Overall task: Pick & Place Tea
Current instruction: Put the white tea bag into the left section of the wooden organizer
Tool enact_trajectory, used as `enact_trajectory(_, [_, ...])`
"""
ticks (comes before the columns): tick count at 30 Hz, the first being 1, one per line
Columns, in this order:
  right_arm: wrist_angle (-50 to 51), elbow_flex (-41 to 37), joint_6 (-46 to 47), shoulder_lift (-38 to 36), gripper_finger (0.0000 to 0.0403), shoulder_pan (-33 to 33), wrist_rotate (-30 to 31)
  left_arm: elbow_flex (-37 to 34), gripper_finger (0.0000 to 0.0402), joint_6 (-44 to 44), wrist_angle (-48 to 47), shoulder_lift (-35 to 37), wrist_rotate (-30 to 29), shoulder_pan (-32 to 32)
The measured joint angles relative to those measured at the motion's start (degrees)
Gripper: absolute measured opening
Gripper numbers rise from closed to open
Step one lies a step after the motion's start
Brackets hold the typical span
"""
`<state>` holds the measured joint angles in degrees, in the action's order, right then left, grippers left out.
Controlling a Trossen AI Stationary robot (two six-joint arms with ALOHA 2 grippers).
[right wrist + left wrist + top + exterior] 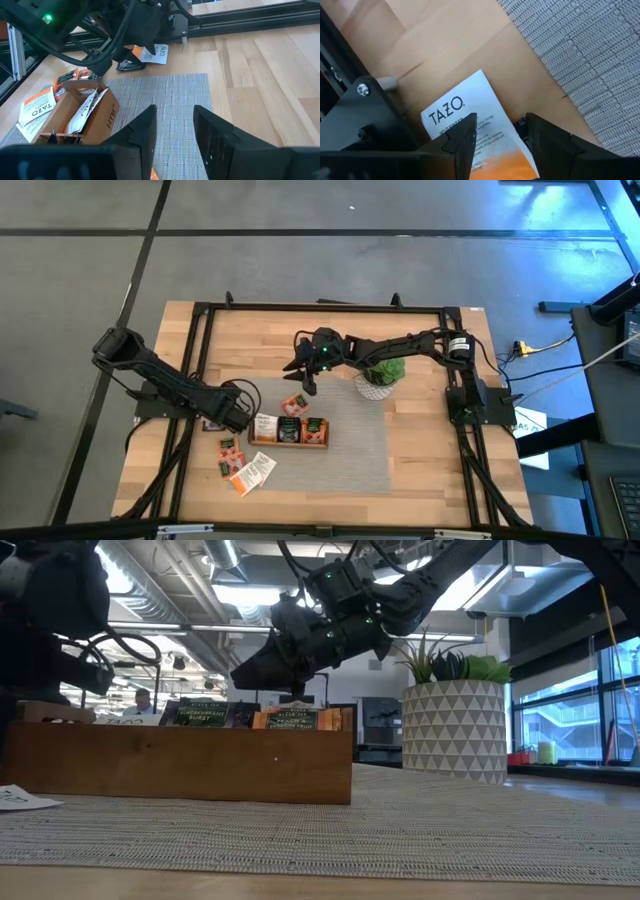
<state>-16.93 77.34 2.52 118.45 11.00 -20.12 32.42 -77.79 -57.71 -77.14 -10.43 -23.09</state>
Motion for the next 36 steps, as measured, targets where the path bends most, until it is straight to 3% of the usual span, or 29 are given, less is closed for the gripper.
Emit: enact_trajectory(36, [1.8,0.0,-1.7,0.0,0.0130,-1.5,4.0,1.1,0.0163,-1.1,-1.8,-2.3,0.9,0.0])
